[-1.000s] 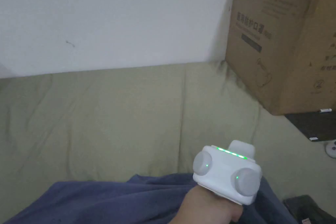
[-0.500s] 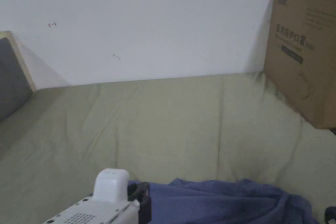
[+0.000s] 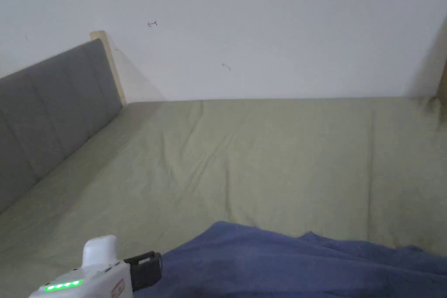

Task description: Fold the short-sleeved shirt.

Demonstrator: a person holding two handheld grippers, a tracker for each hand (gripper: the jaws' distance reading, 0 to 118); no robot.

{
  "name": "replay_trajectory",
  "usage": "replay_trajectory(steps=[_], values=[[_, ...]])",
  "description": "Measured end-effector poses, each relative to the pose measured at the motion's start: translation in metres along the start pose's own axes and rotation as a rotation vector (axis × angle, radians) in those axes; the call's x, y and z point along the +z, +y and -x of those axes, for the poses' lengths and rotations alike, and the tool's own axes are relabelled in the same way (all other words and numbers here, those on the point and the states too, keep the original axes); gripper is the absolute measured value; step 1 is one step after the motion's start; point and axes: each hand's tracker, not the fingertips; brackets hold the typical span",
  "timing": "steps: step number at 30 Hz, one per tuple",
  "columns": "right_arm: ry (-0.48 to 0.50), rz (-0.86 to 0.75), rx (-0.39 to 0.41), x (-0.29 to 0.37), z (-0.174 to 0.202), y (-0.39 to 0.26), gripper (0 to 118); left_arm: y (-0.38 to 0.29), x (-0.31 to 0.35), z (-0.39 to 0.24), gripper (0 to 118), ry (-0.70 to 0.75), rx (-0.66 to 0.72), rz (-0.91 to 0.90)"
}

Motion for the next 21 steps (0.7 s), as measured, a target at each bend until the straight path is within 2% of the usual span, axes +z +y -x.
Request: replay_trajectory(steps=[2,4,5,6,7,8,9,10,11,14,16,20,21], values=[[-0.002,0.009,0.020,-0.001,0.003,-0.001,0,0.006,-0.031,0.006,110,0.019,0.037,0.051],[-0.006,0.024,0.023,-0.007,0.002,-0.006,0,0.003,-0.056,0.003,108,0.040,0.033,0.132],[-0.010,0.040,0.016,-0.011,0.002,-0.008,0,0.000,-0.067,0.001,100,0.030,0.020,0.177],[-0.013,0.052,0.010,-0.014,0.002,-0.010,0,-0.004,-0.074,-0.002,69,0.012,0.014,0.218],[-0.017,0.061,0.006,-0.020,0.005,-0.012,0,-0.013,-0.079,-0.009,65,0.024,-0.001,0.259],[-0.020,0.075,0.001,-0.024,0.006,-0.015,0,-0.026,-0.075,-0.023,54,0.142,-0.067,0.231],[-0.022,0.085,-0.004,-0.027,0.008,-0.017,0,-0.030,-0.062,-0.031,25,0.117,-0.109,0.098],[-0.017,0.092,-0.011,-0.030,0.009,-0.020,0,-0.033,-0.057,-0.040,2,0.095,-0.126,0.105],[-0.005,0.109,-0.022,-0.033,0.010,-0.023,0,-0.035,-0.053,-0.046,2,0.101,-0.121,0.114],[-0.020,0.149,-0.006,-0.041,0.010,-0.023,0,-0.037,-0.039,-0.054,2,-0.090,-0.072,0.112],[-0.032,0.151,-0.020,-0.047,0.006,-0.016,0,-0.036,-0.031,-0.061,2,-0.075,-0.149,0.071],[-0.206,0.277,-0.087,-0.092,-0.034,-0.032,2,-0.020,-0.002,-0.073,2,-0.141,-0.114,0.006],[-0.217,0.317,-0.105,-0.105,-0.045,-0.039,29,-0.017,0.003,-0.073,2,-0.155,-0.105,-0.006]])
